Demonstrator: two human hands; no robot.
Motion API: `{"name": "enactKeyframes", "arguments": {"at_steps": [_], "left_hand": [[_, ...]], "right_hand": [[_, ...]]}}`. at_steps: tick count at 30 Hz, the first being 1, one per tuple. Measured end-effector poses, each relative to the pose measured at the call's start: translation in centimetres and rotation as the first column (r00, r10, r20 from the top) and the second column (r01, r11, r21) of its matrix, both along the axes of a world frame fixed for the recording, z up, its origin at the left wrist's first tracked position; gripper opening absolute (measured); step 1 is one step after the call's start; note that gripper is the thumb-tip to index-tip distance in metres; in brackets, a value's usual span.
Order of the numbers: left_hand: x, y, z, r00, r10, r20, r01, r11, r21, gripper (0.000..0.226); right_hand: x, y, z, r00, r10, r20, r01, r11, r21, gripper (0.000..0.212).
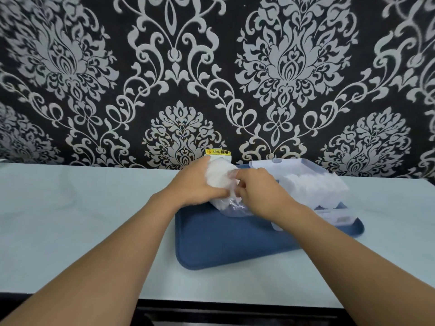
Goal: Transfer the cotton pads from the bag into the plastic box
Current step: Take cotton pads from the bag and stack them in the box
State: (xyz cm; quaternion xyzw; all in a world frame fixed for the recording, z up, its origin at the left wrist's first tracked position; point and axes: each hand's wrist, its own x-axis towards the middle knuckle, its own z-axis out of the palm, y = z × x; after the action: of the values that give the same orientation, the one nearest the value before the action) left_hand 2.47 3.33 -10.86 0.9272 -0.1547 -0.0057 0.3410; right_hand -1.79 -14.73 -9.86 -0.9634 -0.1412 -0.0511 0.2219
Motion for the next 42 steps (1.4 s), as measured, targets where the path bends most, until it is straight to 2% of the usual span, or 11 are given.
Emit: {"name": "enactKeyframes", "arguments": {"at_steps": [3, 7, 11, 14, 19, 23, 27, 29, 34, 38, 42], "left_hand": [[0.3, 0.2, 0.5, 0.996, 0.023, -0.086, -0.029, 0.998, -0.063, 0.075], [0.2, 1.0, 1.0, 0.981, 0.009, -0.194, -0.022, 0.998, -0.067, 0.059], [-0.2, 1.7, 1.2, 0.968, 0.027, -0.249, -0.045, 0.997, -0.067, 0.070], [-0.5, 1.8, 1.5, 0.965, 0.002, -0.261, -0.019, 0.998, -0.063, 0.072], [-1.1, 2.0, 1.8, 0.954, -0.064, -0.293, 0.041, 0.996, -0.085, 0.056], [-1.6, 1.6, 2.1, 0.953, -0.068, -0.294, 0.041, 0.994, -0.096, 0.066], [-1.6, 1.4, 2.3, 0.949, -0.033, -0.313, 0.003, 0.995, -0.096, 0.059], [-1.3, 1.5, 2.2, 0.947, 0.016, -0.321, -0.044, 0.996, -0.082, 0.058], [-1.4, 1.2, 2.0, 0.956, 0.064, -0.287, -0.078, 0.996, -0.035, 0.066], [-1.3, 0.8, 1.9, 0.973, 0.062, -0.221, -0.070, 0.997, -0.027, 0.047], [-1.4, 0.9, 1.9, 0.983, 0.040, -0.181, -0.042, 0.999, -0.008, 0.049]], "right_hand": [[-0.4, 0.0, 0.2, 0.999, 0.000, 0.052, -0.001, 1.000, 0.028, 0.048], [-1.2, 0.3, 0.8, 0.996, 0.043, 0.078, -0.045, 0.999, 0.019, 0.050], [-1.9, 0.6, 1.5, 0.995, 0.051, 0.085, -0.051, 0.999, -0.007, 0.034], [-1.8, 0.6, 1.8, 0.994, 0.064, 0.093, -0.063, 0.998, -0.018, 0.030], [-2.1, -0.2, 2.0, 0.988, 0.152, 0.023, -0.152, 0.988, -0.022, 0.050], [-1.8, 0.1, 2.2, 0.994, 0.090, 0.057, -0.086, 0.994, -0.064, 0.044], [-1.8, 1.3, 2.3, 0.984, 0.070, 0.163, -0.032, 0.973, -0.228, 0.055], [-1.6, 1.3, 2.4, 0.978, 0.075, 0.194, -0.022, 0.965, -0.262, 0.055], [-1.5, 1.3, 2.6, 0.981, 0.035, 0.190, 0.043, 0.919, -0.392, 0.040], [-0.8, 0.8, 2.2, 0.974, 0.036, 0.222, 0.056, 0.917, -0.394, 0.023], [-0.4, 0.2, 2.1, 0.979, 0.079, 0.190, -0.005, 0.933, -0.359, 0.029]]}}
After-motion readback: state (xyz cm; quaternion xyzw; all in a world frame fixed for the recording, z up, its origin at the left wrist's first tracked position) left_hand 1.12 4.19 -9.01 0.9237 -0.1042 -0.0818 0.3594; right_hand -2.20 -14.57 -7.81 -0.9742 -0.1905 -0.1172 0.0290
